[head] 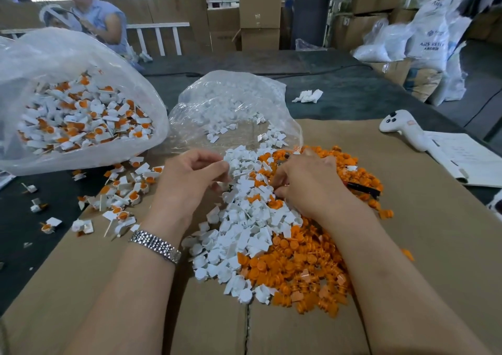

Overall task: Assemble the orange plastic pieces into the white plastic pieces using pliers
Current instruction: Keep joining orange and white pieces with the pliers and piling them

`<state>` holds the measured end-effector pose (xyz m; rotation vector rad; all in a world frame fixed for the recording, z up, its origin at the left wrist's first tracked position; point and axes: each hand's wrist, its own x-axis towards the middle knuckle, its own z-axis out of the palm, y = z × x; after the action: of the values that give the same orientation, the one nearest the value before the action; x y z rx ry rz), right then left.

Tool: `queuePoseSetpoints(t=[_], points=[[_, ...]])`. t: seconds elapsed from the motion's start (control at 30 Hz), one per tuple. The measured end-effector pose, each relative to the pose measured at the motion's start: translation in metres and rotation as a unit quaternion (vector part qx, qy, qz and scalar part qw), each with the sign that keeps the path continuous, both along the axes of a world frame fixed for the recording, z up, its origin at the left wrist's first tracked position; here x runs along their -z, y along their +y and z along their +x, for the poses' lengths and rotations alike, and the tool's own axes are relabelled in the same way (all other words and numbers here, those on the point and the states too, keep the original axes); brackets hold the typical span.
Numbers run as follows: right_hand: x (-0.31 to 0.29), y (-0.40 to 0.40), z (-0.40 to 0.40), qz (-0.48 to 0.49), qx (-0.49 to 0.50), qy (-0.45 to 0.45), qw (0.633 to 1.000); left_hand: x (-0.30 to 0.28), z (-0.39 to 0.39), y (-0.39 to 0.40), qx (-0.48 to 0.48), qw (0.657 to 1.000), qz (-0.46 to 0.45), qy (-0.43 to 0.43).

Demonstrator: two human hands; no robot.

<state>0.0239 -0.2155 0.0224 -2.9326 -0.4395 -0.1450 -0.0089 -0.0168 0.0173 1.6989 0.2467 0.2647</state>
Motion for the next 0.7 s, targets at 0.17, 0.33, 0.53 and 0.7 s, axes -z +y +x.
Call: queuePoseSetpoints(t=[0.17,0.33,0.53,0.7], points=[[0.0,0.004,-0.003,-0.033,-0.015,-0.029,0.999,-0.002,0.002,0.004,0.053,0.99,-0.131,0.009],[-0.001,0.005,-0.004,-0.033,-0.023,-0.036,0.999,-0.005,0.0,0.001,0.096,0.961,-0.257,0.019],[-0.004,0.0,-0.005,-0.001,-0.035,-0.06,0.998,-0.007,-0.002,-0.003,0.119,0.946,-0.299,0.034],[-0.014,-0.004,-0.005,0.253,-0.024,-0.042,0.966,-0.005,-0.002,-0.005,0.145,0.94,-0.306,0.039]])
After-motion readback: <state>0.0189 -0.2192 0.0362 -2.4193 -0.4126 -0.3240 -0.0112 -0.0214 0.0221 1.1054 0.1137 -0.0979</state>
